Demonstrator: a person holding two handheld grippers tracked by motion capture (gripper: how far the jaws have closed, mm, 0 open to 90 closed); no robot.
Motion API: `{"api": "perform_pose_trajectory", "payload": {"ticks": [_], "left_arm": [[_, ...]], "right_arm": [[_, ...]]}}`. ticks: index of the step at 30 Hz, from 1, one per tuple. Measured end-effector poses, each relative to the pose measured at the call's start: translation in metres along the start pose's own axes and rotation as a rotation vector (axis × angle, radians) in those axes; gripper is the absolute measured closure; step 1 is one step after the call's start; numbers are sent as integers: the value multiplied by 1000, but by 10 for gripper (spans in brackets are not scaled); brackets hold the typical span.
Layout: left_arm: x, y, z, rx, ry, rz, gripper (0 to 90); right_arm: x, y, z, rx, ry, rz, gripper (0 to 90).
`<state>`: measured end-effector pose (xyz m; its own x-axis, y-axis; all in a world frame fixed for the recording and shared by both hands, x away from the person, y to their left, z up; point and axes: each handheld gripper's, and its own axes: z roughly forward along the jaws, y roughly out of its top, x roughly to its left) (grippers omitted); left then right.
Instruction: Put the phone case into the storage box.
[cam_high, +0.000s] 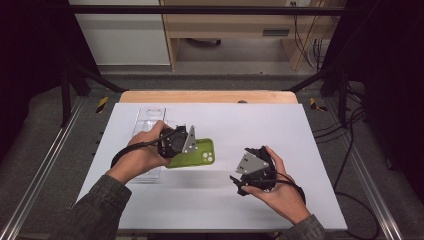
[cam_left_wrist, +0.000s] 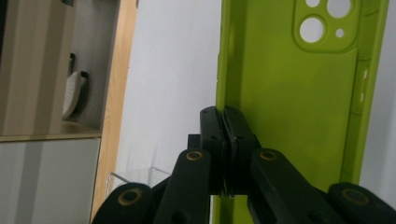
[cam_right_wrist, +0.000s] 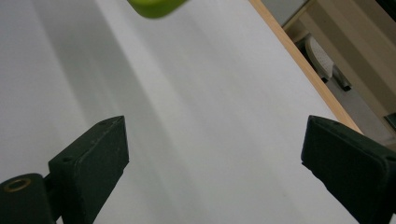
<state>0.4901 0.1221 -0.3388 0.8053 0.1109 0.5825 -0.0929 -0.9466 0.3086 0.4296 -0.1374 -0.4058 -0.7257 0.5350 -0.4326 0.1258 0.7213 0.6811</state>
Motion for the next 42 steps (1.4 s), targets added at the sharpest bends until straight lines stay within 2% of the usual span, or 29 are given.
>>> {"api": "perform_pose_trajectory", "payload": {"ticks": [1, 2, 3, 5, 7, 8, 10, 13, 16, 19, 21, 24, 27, 31, 39, 42], "left_arm": [[0, -1, -1, -9, 2, -4, 874], [-1, -1, -1, -22, 7, -9, 873], [-1, -2, -2, -34, 11, -16, 874], [-1, -4, -3, -72, 22, -50, 874], [-1, -7, -4, -102, 30, -73, 874], [-1, -8, -3, -114, 34, -85, 874], [-1, -9, -2, -130, 47, -90, 874], [-1, -13, -1, -159, 55, -125, 874], [0, -17, 0, -195, 65, -168, 874], [2, -20, 1, -225, 103, -205, 874], [2, -22, 0, -245, 126, -229, 874], [2, -24, -3, -264, 163, -265, 875], [4, -28, -7, -289, 196, -301, 875], [7, -37, -12, -329, 250, -370, 875], [13, -57, -23, -373, 354, -476, 877], [14, -63, -26, -378, 381, -510, 877]], "right_arm": [[-1, -4, 0, 1, -12, 16, 78], [-3, -8, 0, -2, -14, 34, 120], [-3, -12, -1, -6, 2, 73, 145], [-5, -20, -4, -58, 8, 163, 125], [-7, -29, -7, -126, -16, 206, 120], [-8, -33, -6, -143, -32, 227, 114], [-10, -39, -4, -151, -53, 248, 110], [-15, -49, -2, -191, -90, 294, 94], [-20, -59, 3, -200, -90, 312, 77], [-22, -66, 3, -196, -96, 338, 64], [-22, -69, 3, -201, -116, 338, 49], [-24, -73, 0, -234, -137, 361, 48], [-24, -77, -1, -229, -136, 345, 48], [-24, -86, -3, -245, -136, 369, 44], [-26, -91, -8, -283, -172, 403, 43], [-25, -92, -9, -288, -193, 409, 40]]}}
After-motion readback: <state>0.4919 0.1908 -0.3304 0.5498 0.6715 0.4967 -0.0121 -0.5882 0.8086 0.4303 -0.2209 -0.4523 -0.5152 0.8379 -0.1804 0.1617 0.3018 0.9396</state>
